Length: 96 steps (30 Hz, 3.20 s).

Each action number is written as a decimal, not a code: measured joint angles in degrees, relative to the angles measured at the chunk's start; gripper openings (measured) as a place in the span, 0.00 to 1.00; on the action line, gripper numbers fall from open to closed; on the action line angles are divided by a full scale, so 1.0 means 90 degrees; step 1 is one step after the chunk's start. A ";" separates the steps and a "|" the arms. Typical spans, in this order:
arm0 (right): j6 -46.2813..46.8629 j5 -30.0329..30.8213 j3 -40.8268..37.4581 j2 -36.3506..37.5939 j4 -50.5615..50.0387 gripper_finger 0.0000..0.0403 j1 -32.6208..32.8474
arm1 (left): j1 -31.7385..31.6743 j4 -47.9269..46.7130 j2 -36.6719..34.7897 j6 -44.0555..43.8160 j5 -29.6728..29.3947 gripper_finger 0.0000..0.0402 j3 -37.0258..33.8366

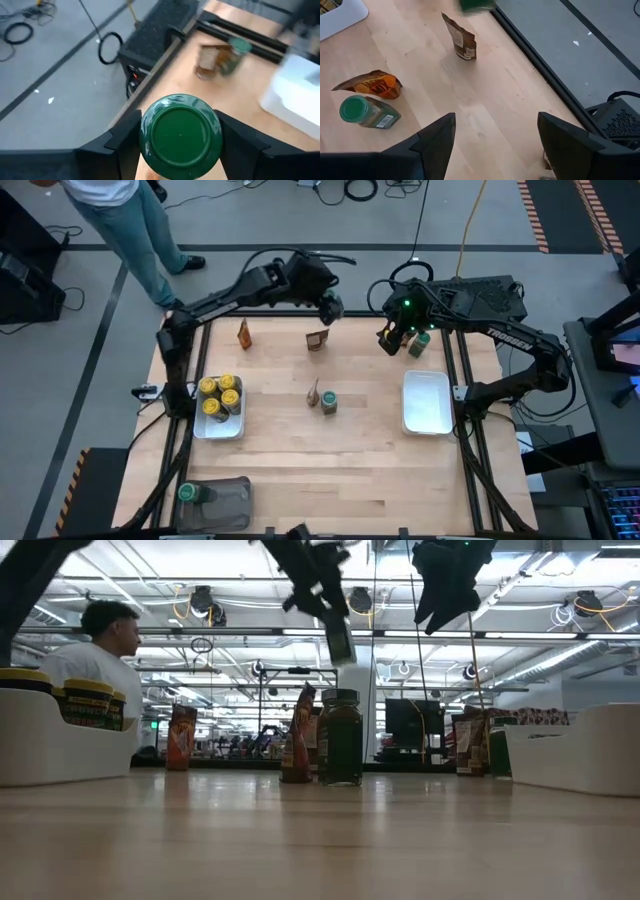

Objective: Sort spices by type
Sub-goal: Put the top left green seasoning bottle into the black bin

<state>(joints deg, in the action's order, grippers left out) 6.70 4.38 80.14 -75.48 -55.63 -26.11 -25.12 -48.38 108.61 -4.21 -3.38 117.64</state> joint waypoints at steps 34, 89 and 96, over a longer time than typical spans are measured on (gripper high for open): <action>0.1748 -0.0495 0.0000 -0.0035 0.1383 0.66 0.2024 | 0.6246 -0.4286 -0.2411 -0.3586 -0.1537 0.54 0.0000; 0.3320 0.0344 0.0000 -0.1156 0.1887 0.66 0.3955 | 0.9896 -0.0994 -0.2398 -0.3928 -0.1146 0.54 -0.5331; 0.3322 0.0345 0.0000 -0.1156 0.1891 0.66 0.3942 | 0.9896 -0.0976 -0.2406 -0.3930 -0.1148 0.54 -0.5391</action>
<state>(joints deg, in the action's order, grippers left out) 36.60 7.49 80.14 -85.89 -38.61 9.37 63.94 -57.16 86.96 -39.58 -13.72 69.13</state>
